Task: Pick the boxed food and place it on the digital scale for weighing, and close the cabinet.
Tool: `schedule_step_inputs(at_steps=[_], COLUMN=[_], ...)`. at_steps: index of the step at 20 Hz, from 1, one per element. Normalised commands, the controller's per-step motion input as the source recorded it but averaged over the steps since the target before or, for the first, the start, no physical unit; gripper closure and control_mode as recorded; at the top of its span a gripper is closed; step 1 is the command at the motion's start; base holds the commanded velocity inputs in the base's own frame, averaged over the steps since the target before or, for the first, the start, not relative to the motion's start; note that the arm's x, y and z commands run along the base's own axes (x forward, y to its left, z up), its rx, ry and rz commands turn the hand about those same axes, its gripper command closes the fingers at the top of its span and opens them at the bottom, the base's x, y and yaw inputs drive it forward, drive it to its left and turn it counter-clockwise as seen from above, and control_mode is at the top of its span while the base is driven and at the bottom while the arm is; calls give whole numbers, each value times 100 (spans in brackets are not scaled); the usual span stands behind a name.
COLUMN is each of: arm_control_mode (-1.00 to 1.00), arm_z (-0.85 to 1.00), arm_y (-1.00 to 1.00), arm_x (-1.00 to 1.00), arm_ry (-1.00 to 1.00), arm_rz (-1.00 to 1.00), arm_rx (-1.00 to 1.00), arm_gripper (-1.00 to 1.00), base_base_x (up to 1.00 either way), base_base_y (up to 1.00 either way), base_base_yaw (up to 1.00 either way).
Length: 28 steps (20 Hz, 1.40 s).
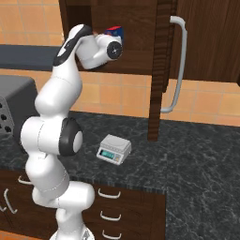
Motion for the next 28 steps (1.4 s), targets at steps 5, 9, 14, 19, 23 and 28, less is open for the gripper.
schedule_step_inputs(at_steps=[5,9,14,19,23,28], arm_control_mode=[-100,-100,-100,-100,-100,-100], arm_z=[-7,0,0,0,0,-2], arm_y=[17,3,2,0,0,-8], arm_x=[17,0,-41,-84,-100,-100], arm_ry=[0,1,-1,-8,-13,-2], arm_rz=[0,0,0,0,0,0], arm_rx=[0,0,0,0,1,0], arm_gripper=[100,100,100,100,100,100], base_base_x=[0,0,0,0,0,0], base_base_y=[0,0,0,0,0,0], base_base_yaw=[0,0,0,0,0,0])
